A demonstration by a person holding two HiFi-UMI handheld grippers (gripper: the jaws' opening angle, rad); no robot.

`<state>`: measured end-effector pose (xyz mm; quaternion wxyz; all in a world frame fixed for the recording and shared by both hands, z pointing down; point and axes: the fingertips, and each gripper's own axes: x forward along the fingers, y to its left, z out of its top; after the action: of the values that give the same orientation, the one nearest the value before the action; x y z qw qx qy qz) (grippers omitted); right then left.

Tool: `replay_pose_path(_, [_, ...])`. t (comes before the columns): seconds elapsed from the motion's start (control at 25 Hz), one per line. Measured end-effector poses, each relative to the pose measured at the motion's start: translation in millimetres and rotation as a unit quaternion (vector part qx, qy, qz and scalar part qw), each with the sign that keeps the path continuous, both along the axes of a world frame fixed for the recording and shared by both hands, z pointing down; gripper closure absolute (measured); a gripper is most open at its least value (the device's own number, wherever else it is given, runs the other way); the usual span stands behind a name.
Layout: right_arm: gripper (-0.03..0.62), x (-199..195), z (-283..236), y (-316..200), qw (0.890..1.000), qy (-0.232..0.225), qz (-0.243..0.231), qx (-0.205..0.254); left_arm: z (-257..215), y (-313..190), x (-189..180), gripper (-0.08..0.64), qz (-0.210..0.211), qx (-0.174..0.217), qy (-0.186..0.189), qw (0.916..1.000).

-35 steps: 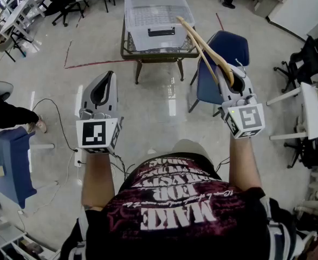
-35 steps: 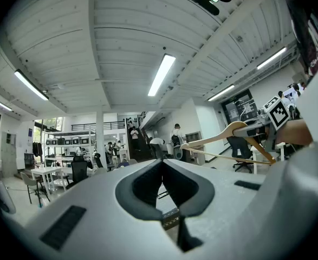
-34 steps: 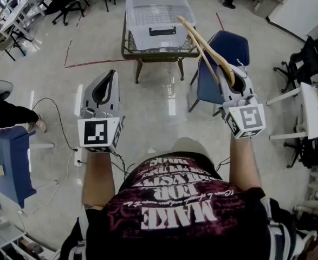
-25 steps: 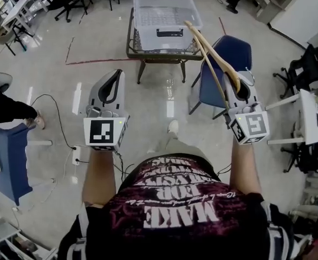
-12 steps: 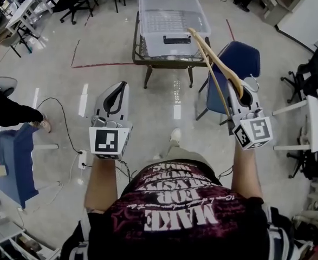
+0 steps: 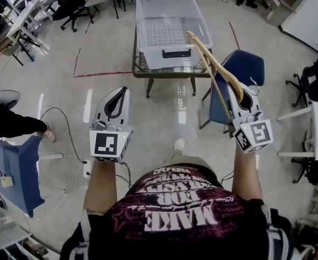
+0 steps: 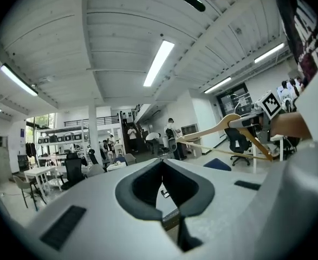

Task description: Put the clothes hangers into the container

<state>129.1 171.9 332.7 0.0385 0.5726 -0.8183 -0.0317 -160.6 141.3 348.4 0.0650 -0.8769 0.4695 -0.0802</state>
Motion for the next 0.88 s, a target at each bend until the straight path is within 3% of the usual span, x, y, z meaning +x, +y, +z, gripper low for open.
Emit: replay_pose_path(0.88, [0.532,87,-2,-138,0.998,0.001,-0.057,0.006,-11,-124,95,0.554,-0.022,0.012,-0.029,0.9993])
